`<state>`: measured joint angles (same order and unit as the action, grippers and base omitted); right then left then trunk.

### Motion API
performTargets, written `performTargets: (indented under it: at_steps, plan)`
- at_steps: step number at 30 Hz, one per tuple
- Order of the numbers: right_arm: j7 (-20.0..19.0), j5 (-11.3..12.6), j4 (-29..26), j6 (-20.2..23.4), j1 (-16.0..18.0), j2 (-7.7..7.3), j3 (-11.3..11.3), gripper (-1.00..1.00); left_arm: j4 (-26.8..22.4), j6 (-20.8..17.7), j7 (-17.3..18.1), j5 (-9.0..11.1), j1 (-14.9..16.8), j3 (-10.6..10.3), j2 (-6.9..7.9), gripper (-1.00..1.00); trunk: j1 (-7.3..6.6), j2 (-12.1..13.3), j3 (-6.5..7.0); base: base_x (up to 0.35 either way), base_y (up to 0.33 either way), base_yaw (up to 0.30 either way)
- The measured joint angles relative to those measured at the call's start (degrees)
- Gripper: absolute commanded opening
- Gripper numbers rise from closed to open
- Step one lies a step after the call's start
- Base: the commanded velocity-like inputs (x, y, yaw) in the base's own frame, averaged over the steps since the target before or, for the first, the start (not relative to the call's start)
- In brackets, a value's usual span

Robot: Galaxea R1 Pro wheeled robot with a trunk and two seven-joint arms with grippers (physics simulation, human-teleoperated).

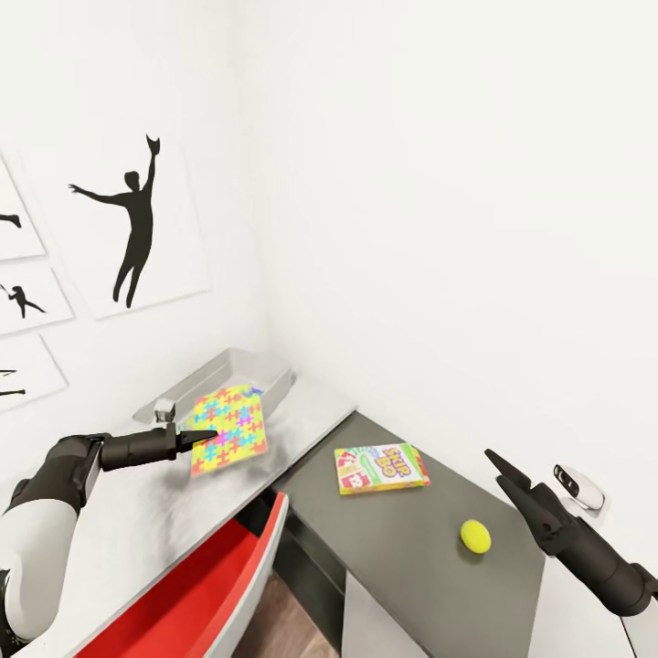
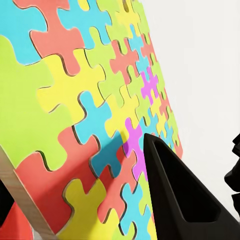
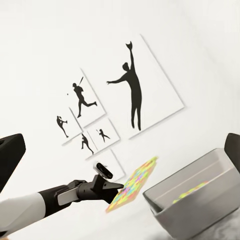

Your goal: Put all the toys in the child's room - the three board games (two on the bed and one on the table), the two jigsaw puzzles on the table, and the tennis ball on the table - inside the toy box on the table in the child's room.

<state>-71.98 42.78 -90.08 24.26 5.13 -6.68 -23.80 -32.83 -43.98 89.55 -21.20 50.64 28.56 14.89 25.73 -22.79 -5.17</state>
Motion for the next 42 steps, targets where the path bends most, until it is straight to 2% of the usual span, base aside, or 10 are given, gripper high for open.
performTargets:
  at_steps: [9,14,28,42]
  plan:
    - [0.0,-0.1,0.0,0.0,0.0,0.13,0.0,1.0,0.0,0.0,0.0,0.0,0.0,0.0,0.03,-1.0,-0.01,0.0,0.01,0.186,0.073,-0.001]
    - [-0.1,-0.1,0.0,0.0,0.0,0.06,0.0,1.0,0.0,0.1,0.0,0.0,0.0,0.0,0.07,-1.0,0.0,0.0,0.01,0.173,-0.102,0.0]
    - [-0.1,-0.1,0.0,0.0,0.0,0.01,0.1,1.0,0.0,0.1,0.0,0.1,0.0,0.1,0.17,-1.0,0.01,0.0,0.79,0.017,-0.016,-0.12]
    - [0.0,-0.1,0.0,0.0,0.0,0.09,0.0,1.0,0.0,0.1,0.0,0.0,0.0,0.0,0.13,-1.0,0.0,0.0,0.95,0.062,0.09,-0.017]
